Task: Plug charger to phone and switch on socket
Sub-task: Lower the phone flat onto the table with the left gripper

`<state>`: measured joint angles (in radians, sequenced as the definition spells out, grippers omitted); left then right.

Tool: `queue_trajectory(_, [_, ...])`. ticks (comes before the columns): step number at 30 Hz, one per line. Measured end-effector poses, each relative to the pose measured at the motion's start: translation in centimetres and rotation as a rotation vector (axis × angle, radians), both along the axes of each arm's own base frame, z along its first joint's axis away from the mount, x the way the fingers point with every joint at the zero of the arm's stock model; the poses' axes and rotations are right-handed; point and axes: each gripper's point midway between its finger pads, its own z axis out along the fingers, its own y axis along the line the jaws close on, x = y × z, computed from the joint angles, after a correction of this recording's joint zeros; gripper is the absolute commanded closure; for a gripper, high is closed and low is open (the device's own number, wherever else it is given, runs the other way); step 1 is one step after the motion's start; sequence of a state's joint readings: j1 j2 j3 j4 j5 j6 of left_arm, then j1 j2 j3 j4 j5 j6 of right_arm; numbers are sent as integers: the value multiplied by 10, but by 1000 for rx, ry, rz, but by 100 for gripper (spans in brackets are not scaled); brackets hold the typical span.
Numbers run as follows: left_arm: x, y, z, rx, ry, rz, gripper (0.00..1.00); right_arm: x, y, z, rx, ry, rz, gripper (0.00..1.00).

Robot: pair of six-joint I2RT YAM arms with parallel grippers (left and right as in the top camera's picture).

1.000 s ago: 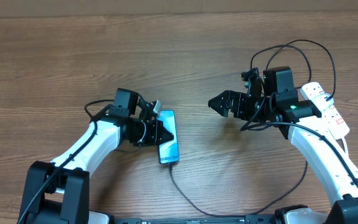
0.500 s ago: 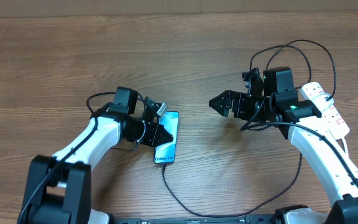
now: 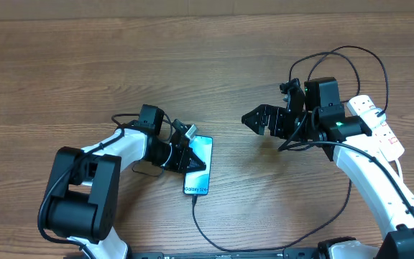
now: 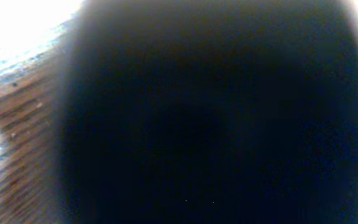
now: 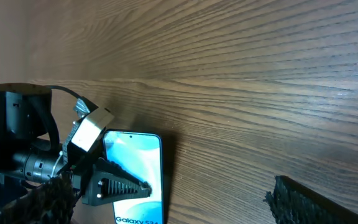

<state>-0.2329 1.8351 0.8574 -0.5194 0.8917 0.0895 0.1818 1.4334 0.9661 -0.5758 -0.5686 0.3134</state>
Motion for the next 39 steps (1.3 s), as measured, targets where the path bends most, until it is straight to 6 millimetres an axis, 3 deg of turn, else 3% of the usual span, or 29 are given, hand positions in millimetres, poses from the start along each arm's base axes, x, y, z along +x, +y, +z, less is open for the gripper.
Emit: queue_trajectory(39, [3,-2,1,-9,-14,-1,96,0,0,0,0,0,0,0])
